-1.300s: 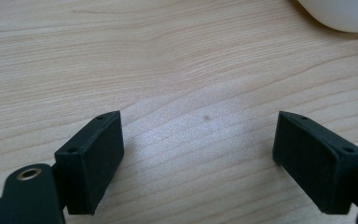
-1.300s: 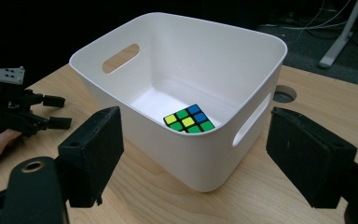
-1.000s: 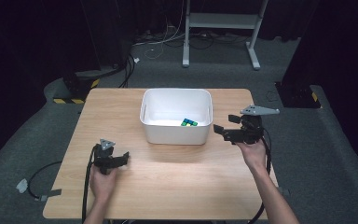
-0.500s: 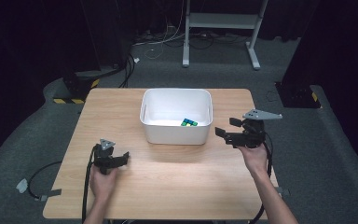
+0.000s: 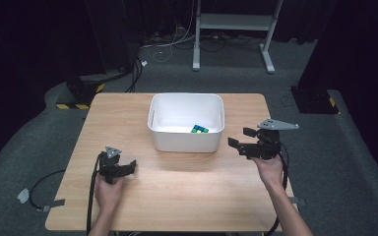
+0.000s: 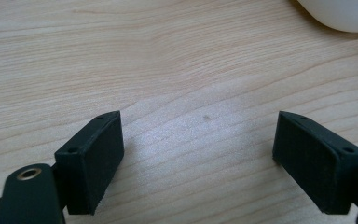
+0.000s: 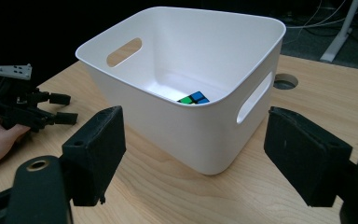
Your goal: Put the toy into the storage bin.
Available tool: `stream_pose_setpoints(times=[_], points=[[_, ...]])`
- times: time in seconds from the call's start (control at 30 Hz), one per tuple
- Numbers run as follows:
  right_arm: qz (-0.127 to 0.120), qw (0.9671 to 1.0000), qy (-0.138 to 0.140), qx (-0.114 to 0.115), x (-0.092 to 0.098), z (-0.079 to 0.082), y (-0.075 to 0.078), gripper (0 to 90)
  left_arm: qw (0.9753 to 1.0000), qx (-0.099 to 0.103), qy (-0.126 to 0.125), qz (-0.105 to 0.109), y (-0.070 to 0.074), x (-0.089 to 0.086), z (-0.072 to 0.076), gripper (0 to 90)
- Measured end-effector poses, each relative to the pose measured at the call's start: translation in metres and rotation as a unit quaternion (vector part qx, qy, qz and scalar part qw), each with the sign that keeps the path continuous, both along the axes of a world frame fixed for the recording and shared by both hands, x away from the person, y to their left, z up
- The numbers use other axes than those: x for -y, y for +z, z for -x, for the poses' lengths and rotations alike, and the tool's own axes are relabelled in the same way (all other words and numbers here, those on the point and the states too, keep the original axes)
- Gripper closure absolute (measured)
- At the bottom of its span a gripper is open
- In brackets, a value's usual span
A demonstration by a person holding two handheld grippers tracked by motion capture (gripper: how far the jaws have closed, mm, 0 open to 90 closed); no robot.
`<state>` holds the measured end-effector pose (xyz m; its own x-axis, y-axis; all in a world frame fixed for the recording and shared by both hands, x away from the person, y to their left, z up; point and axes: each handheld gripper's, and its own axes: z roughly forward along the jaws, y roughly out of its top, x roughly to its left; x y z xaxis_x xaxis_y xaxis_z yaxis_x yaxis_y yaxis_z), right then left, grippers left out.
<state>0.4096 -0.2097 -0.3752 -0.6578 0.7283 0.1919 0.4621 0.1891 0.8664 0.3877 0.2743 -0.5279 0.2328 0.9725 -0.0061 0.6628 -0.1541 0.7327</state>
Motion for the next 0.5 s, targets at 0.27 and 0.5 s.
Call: stream_pose_setpoints(times=[0.27,0.5], points=[[-0.004,1.0,-0.001,-0.002,0.002,0.005,-0.004,20.5,1.0,0.0,0.0,0.0,0.0,0.0,0.0,16.6],[-0.012,0.9999,-0.005,-0.008,0.007,0.009,-0.012,20.5,1.0,0.0,0.0,0.0,0.0,0.0,0.0,16.6]])
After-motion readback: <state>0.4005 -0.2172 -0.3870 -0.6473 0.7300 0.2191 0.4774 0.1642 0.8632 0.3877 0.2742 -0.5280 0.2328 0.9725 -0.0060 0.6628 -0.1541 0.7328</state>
